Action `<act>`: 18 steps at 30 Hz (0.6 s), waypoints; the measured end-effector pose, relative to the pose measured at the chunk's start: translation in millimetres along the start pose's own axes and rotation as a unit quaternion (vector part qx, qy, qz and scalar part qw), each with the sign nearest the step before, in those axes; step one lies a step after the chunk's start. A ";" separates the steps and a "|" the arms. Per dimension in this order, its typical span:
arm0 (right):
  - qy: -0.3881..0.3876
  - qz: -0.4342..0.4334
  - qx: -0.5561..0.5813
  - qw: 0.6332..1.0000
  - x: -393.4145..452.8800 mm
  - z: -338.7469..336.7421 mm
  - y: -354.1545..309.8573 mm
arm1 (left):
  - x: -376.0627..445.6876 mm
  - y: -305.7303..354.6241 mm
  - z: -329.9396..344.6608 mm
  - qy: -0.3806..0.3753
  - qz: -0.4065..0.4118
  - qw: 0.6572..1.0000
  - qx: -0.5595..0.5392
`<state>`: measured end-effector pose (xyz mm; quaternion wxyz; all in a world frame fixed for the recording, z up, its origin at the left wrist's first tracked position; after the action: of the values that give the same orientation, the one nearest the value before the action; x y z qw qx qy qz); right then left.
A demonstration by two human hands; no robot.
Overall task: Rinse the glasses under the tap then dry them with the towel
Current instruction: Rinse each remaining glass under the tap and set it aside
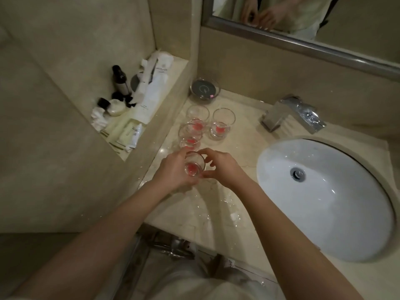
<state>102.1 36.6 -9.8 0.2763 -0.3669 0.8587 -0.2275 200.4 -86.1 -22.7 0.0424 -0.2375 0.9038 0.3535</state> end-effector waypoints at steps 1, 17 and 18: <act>0.000 0.003 0.012 1.000 -4.9 -3.7 6.4 | 0.0 5.2 4.6 0.000 0.003 1.000 -0.006; 0.100 0.110 0.131 0.980 -71.4 -99.8 156.5 | 69.5 150.6 105.4 -0.047 0.066 0.996 -0.034; 0.105 0.117 0.138 0.978 -73.5 -102.4 165.5 | 73.2 156.4 113.0 -0.049 0.065 0.996 -0.036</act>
<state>-4.6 215.3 -9.3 0.2572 -0.1957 0.8802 -0.3475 53.6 58.8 -28.2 0.0549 -0.1618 0.9010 0.3988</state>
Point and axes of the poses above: each hand's wrist, its own x-axis towards the middle knuckle, its own z-axis out of the palm, y = z × x, the point moved 1 cm from there along x, towards the middle knuckle, and after that the axes turned 4 degrees about z, right-handed, at the moved point
